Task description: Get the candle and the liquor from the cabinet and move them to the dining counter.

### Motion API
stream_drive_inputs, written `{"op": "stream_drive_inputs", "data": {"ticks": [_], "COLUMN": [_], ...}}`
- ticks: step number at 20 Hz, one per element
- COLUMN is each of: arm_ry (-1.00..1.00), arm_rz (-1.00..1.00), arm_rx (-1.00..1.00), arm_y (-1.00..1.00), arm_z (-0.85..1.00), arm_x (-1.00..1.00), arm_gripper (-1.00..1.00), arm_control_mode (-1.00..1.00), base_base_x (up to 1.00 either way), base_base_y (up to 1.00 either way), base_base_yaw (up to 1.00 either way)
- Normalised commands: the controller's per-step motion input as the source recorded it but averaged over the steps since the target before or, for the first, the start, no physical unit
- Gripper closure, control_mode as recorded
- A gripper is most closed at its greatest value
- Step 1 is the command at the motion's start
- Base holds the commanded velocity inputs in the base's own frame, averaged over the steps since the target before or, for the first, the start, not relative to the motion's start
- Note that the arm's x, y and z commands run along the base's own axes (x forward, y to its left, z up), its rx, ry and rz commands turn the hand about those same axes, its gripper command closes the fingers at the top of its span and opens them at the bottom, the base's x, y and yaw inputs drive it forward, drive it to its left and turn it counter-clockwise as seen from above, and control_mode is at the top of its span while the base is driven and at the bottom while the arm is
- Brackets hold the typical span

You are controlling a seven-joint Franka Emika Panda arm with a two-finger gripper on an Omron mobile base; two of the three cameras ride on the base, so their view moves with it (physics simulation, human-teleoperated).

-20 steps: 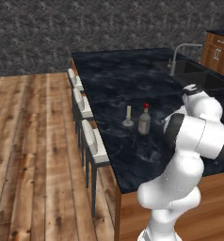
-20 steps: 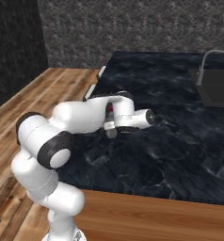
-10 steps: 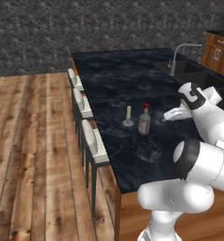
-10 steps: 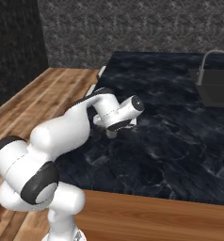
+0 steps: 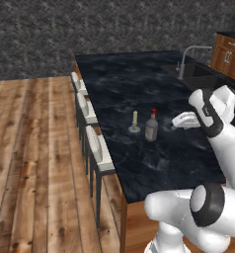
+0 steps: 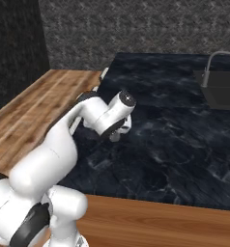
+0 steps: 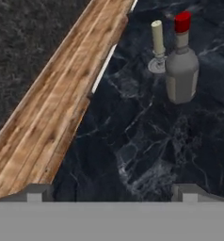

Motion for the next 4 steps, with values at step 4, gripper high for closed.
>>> {"op": "stream_drive_inputs", "data": {"ticks": [4], "arm_ry": [0.0], "arm_rz": [-0.11], "arm_rx": [-0.14], "arm_y": [0.43], "arm_z": [0.04], "arm_x": [-0.5], "arm_gripper": [-1.0], "arm_control_mode": [-1.0], "base_base_x": [0.0], "base_base_y": [0.0], "base_base_yaw": [0.0]}}
